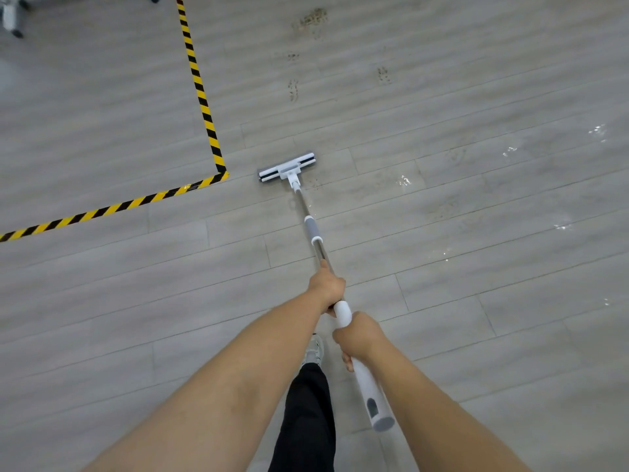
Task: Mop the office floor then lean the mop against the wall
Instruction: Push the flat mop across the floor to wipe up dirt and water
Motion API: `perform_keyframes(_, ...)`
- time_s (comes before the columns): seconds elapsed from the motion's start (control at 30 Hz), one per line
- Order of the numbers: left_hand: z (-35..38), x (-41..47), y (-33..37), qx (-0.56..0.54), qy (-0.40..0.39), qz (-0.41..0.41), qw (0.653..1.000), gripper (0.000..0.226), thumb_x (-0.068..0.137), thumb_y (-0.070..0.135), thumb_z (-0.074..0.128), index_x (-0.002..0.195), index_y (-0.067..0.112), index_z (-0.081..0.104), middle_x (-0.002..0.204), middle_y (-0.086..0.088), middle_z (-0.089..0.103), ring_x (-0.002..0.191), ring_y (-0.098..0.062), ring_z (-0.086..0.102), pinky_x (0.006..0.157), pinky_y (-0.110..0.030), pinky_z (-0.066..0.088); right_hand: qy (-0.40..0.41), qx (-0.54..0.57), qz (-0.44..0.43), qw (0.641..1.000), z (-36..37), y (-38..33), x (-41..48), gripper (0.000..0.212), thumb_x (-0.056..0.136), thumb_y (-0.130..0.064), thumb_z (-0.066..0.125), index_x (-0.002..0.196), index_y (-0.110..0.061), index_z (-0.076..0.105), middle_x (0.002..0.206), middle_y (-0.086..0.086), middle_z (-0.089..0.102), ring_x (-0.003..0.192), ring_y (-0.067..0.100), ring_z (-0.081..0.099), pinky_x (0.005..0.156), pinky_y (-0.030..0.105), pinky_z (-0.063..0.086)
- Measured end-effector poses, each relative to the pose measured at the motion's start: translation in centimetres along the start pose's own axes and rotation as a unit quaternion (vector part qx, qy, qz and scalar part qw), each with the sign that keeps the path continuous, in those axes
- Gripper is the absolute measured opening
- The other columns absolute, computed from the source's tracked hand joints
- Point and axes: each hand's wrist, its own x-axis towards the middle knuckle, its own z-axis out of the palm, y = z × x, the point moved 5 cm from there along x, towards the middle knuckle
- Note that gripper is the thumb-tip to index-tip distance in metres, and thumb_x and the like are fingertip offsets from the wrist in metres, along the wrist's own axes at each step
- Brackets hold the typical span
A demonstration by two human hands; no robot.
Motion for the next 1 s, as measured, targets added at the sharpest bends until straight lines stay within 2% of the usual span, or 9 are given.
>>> perform_keyframes(0.1,5.2,-3.5,-2.3,-0.012,-0.004,-0.003,1.0,0.072,0.088,0.017,0.044,0.153,0.036,0.02,0.112,-0.011,0.061,0.087,-0.032,0.066,0.058,-0.046,0.062,0.002,-0.011,-0.004,1.0,-0.6,6.0,-2.5,0.013,0.084,-0.008,0.05,0.097,-0.01,0.052,0.078,0.014,0.067,0.052,0.021,0.058,0.066,0.038,0.058)
perform_keyframes(0.2,11.5,-7.9,-4.5,-0.019,-0.009,-0.002,1.0,0.068,0.087,0.012,0.041,0.15,0.034,0.024,0.107,-0.013,0.06,0.088,-0.034,0.066,0.065,-0.055,0.061,-0.003,-0.032,-0.002,0.999,-1.9,13.3,-5.8,0.017,0.087,-0.006,0.047,0.103,-0.007,0.051,0.059,0.009,0.061,0.041,0.018,0.054,0.049,0.026,0.049)
perform_keyframes(0.27,16.3,-10.7,-6.0,-0.027,-0.014,-0.002,1.0,0.072,0.087,0.01,0.04,0.151,0.036,0.021,0.107,-0.014,0.059,0.088,-0.035,0.067,0.065,-0.057,0.061,0.0,-0.037,0.001,0.999,-3.0,18.5,-8.1,0.02,0.088,-0.006,0.048,0.108,-0.005,0.051,0.054,0.009,0.059,0.036,0.018,0.053,0.044,0.023,0.043)
perform_keyframes(0.43,26.4,-17.9,-8.9,-0.016,-0.03,0.0,0.999,0.082,0.092,0.01,0.04,0.158,0.037,0.001,0.115,-0.013,0.058,0.091,-0.034,0.065,0.061,-0.044,0.061,-0.002,-0.009,0.019,1.0,-4.9,29.6,-13.8,0.027,0.088,-0.004,0.048,0.115,-0.002,0.048,0.059,0.013,0.057,0.031,0.017,0.048,0.041,0.023,0.043)
perform_keyframes(0.53,30.0,-20.9,-9.8,0.021,-0.026,0.005,0.999,0.08,0.09,0.014,0.041,0.159,0.034,0.005,0.116,-0.014,0.061,0.098,-0.033,0.066,0.076,-0.045,0.062,-0.001,0.009,0.029,1.0,-5.8,33.6,-16.9,0.026,0.087,-0.003,0.048,0.113,-0.001,0.049,0.06,0.014,0.058,0.03,0.017,0.049,0.043,0.025,0.045)
perform_keyframes(0.63,31.1,-22.4,-9.6,0.03,-0.026,0.011,0.999,0.077,0.09,0.014,0.04,0.158,0.033,0.008,0.113,-0.014,0.062,0.097,-0.032,0.065,0.073,-0.039,0.06,0.003,0.032,0.031,0.999,-6.4,34.9,-18.2,0.027,0.087,-0.003,0.048,0.114,0.001,0.05,0.063,0.015,0.058,0.032,0.018,0.05,0.043,0.027,0.045)
perform_keyframes(0.77,29.9,-21.3,-8.3,0.046,-0.018,0.024,0.998,0.076,0.089,0.014,0.043,0.157,0.028,0.012,0.111,-0.014,0.062,0.095,-0.032,0.065,0.078,-0.044,0.061,0.009,0.069,0.022,0.997,-6.7,33.3,-17.4,0.027,0.087,-0.002,0.049,0.113,0.001,0.051,0.068,0.019,0.059,0.035,0.02,0.05,0.042,0.028,0.046)
perform_keyframes(0.9,26.0,-19.4,-6.7,0.066,-0.013,0.035,0.997,0.069,0.09,0.014,0.044,0.154,0.023,0.02,0.11,-0.013,0.06,0.089,-0.029,0.063,0.063,-0.039,0.06,0.013,0.077,0.022,0.997,-5.9,29.1,-15.7,0.023,0.083,-0.003,0.049,0.105,-0.003,0.052,0.064,0.016,0.062,0.04,0.026,0.055,0.047,0.036,0.052)
perform_keyframes(1.0,22.3,-16.8,-4.9,0.077,-0.016,0.037,0.996,0.072,0.092,0.015,0.045,0.157,0.023,0.016,0.113,-0.013,0.059,0.096,-0.033,0.064,0.075,-0.045,0.061,0.01,0.08,0.022,0.996,-5.5,24.5,-13.7,0.023,0.08,-0.004,0.049,0.102,-0.004,0.052,0.069,0.017,0.065,0.047,0.029,0.058,0.056,0.045,0.058)
